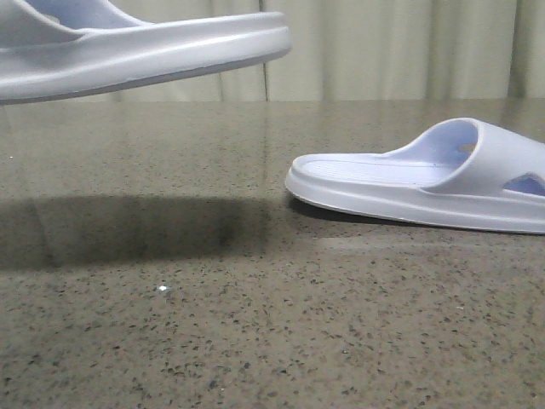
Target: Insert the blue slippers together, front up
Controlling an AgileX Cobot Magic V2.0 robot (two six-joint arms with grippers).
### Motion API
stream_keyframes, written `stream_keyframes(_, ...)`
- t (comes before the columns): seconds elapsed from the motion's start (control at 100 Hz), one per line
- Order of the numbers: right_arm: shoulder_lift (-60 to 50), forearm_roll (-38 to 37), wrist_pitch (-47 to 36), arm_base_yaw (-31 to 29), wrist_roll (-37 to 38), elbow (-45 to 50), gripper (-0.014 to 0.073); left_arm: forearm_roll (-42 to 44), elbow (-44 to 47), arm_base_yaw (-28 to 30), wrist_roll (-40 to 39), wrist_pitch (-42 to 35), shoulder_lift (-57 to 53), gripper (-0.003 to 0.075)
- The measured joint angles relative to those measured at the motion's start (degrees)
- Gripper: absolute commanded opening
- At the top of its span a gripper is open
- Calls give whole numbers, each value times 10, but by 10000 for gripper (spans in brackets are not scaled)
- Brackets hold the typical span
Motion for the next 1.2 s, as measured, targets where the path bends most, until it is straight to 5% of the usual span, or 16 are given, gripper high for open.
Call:
stream_keyframes(0.71, 58, 20, -52, 44, 0, -11, 370, 0, 0, 0, 0, 0, 0, 16)
stream_keyframes(0.97, 67, 22, -56, 44, 0, -12, 81, 0, 0, 0, 0, 0, 0, 16)
stream_keyframes(1.2, 68, 28, -56, 44, 0, -12, -42, 0, 0, 0, 0, 0, 0, 16)
